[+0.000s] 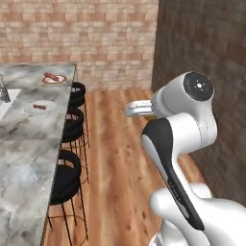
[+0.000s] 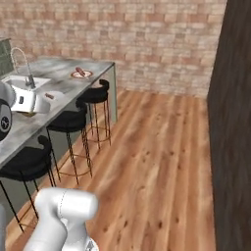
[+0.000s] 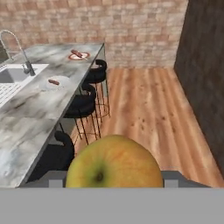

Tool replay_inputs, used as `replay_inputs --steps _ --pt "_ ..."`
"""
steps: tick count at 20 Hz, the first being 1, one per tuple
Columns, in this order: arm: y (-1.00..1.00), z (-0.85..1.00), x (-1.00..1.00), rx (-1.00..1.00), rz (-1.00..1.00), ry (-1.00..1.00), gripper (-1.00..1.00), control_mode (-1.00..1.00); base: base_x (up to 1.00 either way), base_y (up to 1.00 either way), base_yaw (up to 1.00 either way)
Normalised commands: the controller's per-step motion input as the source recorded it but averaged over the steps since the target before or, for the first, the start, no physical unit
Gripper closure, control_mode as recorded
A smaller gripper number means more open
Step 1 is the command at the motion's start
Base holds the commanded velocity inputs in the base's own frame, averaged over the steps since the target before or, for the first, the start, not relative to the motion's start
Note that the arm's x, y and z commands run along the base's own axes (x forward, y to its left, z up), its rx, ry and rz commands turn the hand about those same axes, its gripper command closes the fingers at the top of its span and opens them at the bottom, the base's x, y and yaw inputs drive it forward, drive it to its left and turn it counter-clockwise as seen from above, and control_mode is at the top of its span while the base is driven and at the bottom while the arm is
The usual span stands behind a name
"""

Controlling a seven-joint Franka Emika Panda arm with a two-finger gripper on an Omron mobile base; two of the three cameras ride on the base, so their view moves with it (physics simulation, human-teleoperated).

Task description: Pick up the apple and mango from the fridge and place one fruit on each plate on the dining counter.

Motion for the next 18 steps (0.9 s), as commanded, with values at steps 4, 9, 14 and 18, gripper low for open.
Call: replay_inputs --steps 4,9,14,18 --pt "0.0 0.0 0.0 0.0 0.0 0.0 1.0 1.0 0.92 -0.57 0.38" --pt "0.0 0.0 0.0 0.0 0.0 0.0 1.0 1.0 0.78 -0.44 0.47" --pt "0.0 0.0 0.0 0.0 0.0 0.0 1.0 1.0 0.37 -0.44 0.53" --pt "0.0 0.0 0.0 0.0 0.0 0.0 1.0 1.0 0.14 -0.48 0.56"
